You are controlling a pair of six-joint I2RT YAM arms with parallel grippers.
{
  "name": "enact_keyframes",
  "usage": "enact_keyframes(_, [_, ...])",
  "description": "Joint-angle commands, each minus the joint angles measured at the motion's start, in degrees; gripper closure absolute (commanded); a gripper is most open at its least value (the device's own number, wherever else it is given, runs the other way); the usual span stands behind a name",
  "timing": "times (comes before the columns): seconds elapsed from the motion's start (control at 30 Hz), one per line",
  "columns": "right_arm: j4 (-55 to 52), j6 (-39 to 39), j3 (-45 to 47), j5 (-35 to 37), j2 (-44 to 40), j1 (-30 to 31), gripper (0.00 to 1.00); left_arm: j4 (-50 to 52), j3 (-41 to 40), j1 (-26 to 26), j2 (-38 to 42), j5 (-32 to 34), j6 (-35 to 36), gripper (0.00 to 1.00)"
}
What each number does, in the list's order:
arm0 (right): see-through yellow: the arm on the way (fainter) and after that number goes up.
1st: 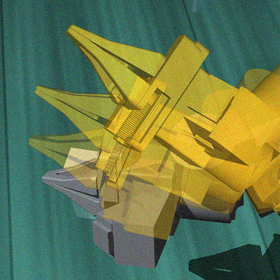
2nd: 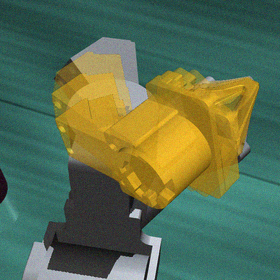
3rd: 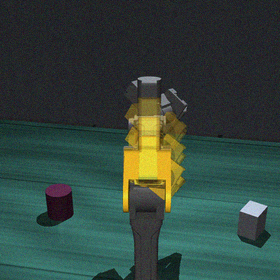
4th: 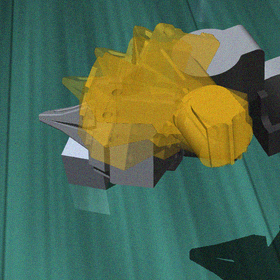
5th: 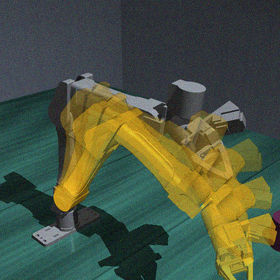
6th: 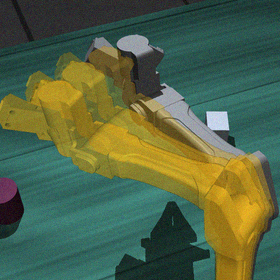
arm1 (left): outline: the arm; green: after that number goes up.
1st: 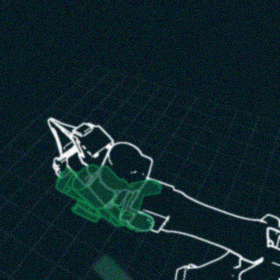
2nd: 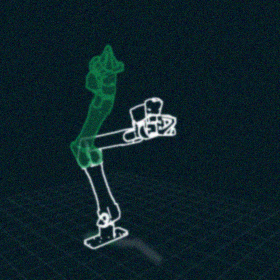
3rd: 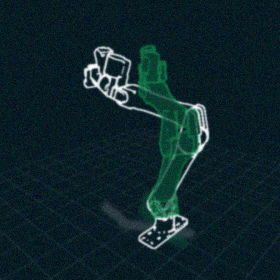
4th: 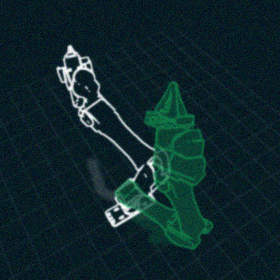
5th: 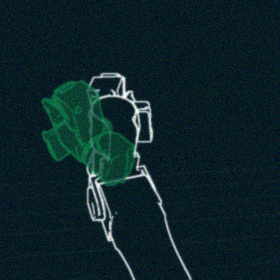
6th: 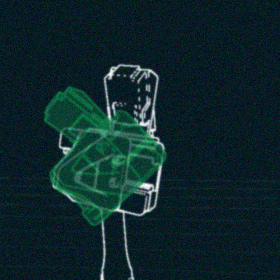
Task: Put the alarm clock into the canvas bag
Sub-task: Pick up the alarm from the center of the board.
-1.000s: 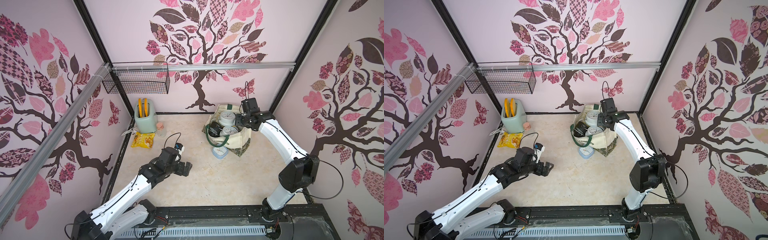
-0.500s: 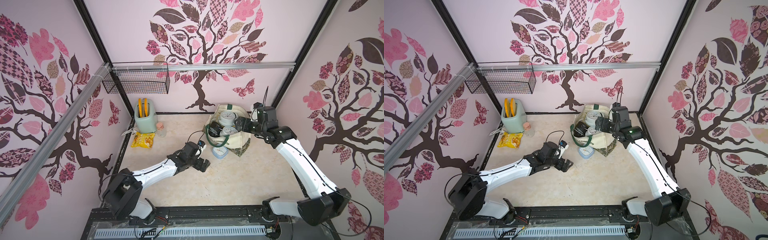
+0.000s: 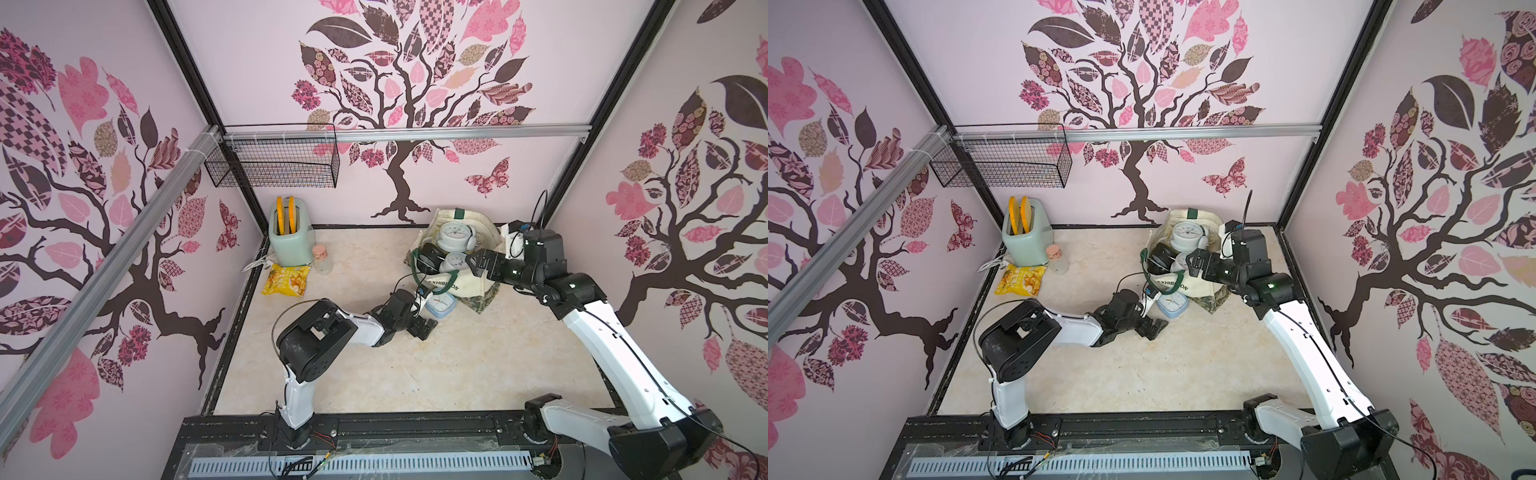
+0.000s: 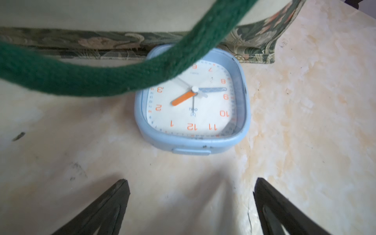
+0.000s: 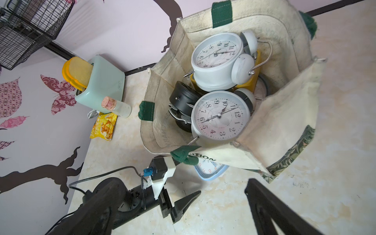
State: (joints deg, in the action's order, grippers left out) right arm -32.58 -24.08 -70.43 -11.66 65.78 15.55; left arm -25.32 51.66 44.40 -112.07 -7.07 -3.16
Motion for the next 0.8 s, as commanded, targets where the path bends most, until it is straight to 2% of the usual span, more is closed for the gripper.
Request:
enact_keyframes(0.0, [0.4,0.0,0.1,-2.9,-1.8,-0.3,0.0,-9.1,2.6,0.3,-2.6,1.1,0.6,0.02])
enact_keyframes(0.4, [1.3,-0.2,1.6,-5.7,-1.6,-0.3,0.0,-14.3,7.2,0.8,-9.4,-0.4,0.2,0.02])
enact_keyframes(0.77, [1.5,-0.4,2.1,-6.7,-1.1,-0.3,0.0,-12.5,12.2,0.9,-13.0,0.1,0.8,0.02])
